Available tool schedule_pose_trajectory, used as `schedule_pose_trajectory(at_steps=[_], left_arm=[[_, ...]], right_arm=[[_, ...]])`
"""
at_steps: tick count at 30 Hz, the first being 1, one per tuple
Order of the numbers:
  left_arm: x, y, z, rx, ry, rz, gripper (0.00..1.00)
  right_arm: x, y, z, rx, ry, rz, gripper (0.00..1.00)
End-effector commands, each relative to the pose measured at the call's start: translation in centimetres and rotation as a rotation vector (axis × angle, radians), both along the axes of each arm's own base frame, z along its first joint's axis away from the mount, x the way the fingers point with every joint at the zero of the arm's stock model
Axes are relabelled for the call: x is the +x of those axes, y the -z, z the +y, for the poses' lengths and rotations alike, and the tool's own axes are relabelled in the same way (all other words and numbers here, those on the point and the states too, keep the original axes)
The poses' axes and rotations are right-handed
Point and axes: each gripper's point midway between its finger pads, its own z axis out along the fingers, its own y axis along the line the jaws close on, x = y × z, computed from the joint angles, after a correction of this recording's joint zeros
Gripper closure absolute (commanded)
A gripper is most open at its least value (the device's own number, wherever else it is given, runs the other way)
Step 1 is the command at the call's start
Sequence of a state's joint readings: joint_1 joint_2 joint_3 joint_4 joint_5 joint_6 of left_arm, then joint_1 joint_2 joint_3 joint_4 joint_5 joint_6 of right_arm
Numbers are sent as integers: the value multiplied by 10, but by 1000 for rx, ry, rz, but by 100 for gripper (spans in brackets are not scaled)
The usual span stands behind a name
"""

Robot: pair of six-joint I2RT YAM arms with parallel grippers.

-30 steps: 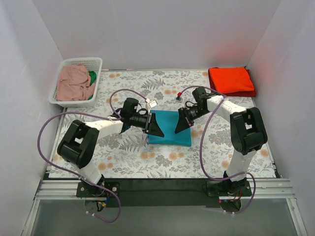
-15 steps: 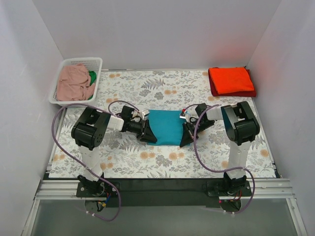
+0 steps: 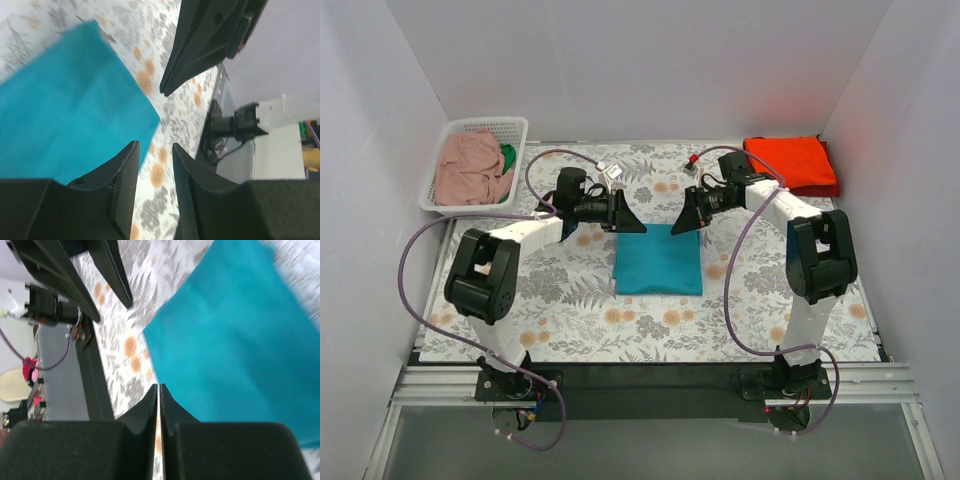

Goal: Fold and stack the t-shirts
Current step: Fold the tshirt

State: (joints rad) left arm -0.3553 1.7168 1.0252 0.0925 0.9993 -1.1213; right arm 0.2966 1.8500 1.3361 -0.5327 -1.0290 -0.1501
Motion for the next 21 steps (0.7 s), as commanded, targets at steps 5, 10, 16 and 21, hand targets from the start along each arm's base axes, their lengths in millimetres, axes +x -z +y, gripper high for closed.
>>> schedule_pose_trajectory(at_steps=[5,10,16,21], left_arm=[[91,63,4,20,-205,125,70],[116,106,23,39,-252,180,70],[139,110,47,85,-273,120,72],[139,34,63,116,-241,-134,61]], right_arm=[[77,59,10,-18,123,102,94],[96,104,-8,-59,178,156,94],[117,72,-5,2,166,85,92],[135,-10,-15,-25,232,-157,66]])
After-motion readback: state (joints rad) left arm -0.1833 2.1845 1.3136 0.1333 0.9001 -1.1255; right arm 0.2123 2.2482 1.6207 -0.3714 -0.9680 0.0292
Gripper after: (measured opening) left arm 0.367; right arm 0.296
